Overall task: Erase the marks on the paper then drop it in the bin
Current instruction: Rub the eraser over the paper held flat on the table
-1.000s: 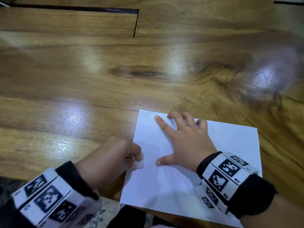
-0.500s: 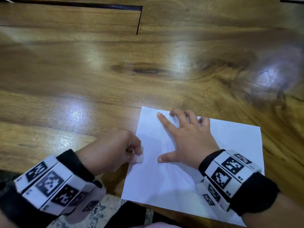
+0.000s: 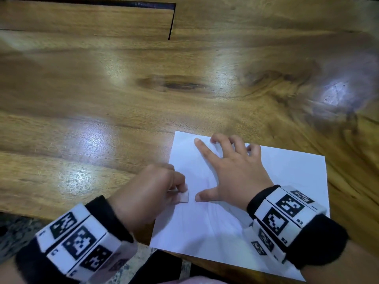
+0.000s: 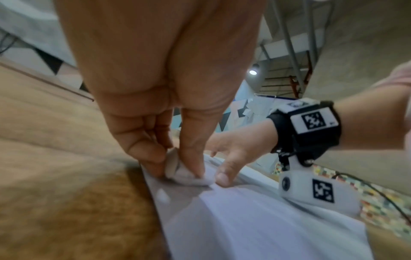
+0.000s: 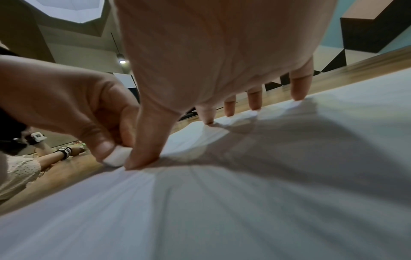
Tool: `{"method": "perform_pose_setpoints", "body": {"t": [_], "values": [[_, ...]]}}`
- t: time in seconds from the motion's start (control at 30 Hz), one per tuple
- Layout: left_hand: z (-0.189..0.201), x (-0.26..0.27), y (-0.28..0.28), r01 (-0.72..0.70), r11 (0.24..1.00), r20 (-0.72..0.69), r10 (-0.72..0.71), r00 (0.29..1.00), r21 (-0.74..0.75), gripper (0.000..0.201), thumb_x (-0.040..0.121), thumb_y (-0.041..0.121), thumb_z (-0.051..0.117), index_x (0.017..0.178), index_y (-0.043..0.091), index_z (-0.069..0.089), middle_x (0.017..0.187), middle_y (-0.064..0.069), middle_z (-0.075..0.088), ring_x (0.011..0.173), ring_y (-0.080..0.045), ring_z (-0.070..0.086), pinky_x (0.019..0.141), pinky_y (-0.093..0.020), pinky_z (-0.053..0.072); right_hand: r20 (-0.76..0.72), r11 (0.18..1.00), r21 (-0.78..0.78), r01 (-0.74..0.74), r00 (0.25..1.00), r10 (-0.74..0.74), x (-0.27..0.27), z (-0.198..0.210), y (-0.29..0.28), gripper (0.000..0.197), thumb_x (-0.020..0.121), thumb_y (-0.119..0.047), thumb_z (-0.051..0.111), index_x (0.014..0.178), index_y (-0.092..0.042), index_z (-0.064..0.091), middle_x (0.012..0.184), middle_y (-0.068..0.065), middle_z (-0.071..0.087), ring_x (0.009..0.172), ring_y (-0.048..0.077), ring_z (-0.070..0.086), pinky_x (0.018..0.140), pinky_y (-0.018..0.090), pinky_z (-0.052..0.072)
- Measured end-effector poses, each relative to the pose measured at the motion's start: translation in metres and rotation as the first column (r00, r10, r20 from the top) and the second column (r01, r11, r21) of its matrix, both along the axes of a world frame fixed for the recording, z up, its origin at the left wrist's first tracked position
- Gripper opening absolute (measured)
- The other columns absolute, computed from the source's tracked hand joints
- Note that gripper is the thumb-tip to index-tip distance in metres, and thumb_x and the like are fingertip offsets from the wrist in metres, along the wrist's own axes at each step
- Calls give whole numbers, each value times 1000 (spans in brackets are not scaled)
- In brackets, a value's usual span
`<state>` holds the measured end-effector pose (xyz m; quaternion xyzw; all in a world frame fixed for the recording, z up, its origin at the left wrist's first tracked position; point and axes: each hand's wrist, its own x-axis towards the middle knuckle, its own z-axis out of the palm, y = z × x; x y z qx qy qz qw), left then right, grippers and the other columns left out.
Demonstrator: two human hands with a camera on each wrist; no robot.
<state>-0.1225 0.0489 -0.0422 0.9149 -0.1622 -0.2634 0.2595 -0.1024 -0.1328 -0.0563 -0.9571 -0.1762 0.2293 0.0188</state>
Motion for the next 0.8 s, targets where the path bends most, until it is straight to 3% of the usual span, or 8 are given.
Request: {"method": "perform_pose_setpoints", "body": {"t": [0.17,0.3,0.37,0.5,0.6,0.67,0.73,0.8], "values": [[-4,-1,0,-58,998,25,58,998,2,11,74,13,68,82,21,70,84,3,63,79,-14,59,70,-26,44,-35,998,61,17,999,-15,2,4,-13,114,63,-73,63,149,-35,-3,150,-12,2,126,11,-5,105,37,7],[2,9,-1,-45,998,-109,50,993,43,10,70,17,73,79,22,70,78,6,68,69,-6,59,61,-13,41,-43,997,78,20,999,-16,-1,8,-21,112,66,-70,63,149,-33,-1,152,-15,-2,133,9,-7,105,31,5],[5,26,-2,-79,996,-147,82,986,28,12,66,23,77,77,22,71,73,4,72,65,-6,62,61,-18,45,-38,997,76,14,999,-11,-3,8,-19,113,65,-71,62,149,-32,-2,152,-15,-2,132,11,-6,105,32,7],[5,67,-18,-208,977,74,212,975,-49,13,68,21,75,80,21,70,64,3,64,53,-2,50,48,-7,35,-11,998,56,6,1000,-6,-4,9,-16,114,64,-74,60,150,-29,1,152,-13,4,129,12,1,104,35,14],[0,74,-35,-196,980,163,199,966,-34,11,72,18,72,83,16,68,61,7,56,56,-4,47,51,-12,33,14,1000,25,-7,1000,7,-5,10,-12,115,64,-76,59,150,-24,3,151,-9,9,128,17,15,100,37,21],[-3,61,-33,-163,987,189,162,968,-12,6,73,18,71,73,16,66,59,4,56,57,-11,49,49,-10,31,24,1000,13,-8,1000,7,-5,10,-11,114,65,-77,56,150,-22,3,150,-8,9,126,18,18,99,37,22],[-4,40,-22,-68,998,141,65,988,15,13,71,21,74,64,20,63,55,5,54,53,-6,48,51,-8,32,24,1000,28,-5,1000,5,-6,8,-11,114,65,-77,57,150,-21,4,150,-8,10,122,16,15,99,38,22],[-2,21,-12,16,999,26,-17,1000,39,10,69,18,75,65,21,66,54,7,54,52,-1,49,53,-7,34,30,999,47,-1,1000,0,-6,6,-12,115,62,-76,60,150,-19,11,151,-6,17,115,15,14,98,39,23]]}}
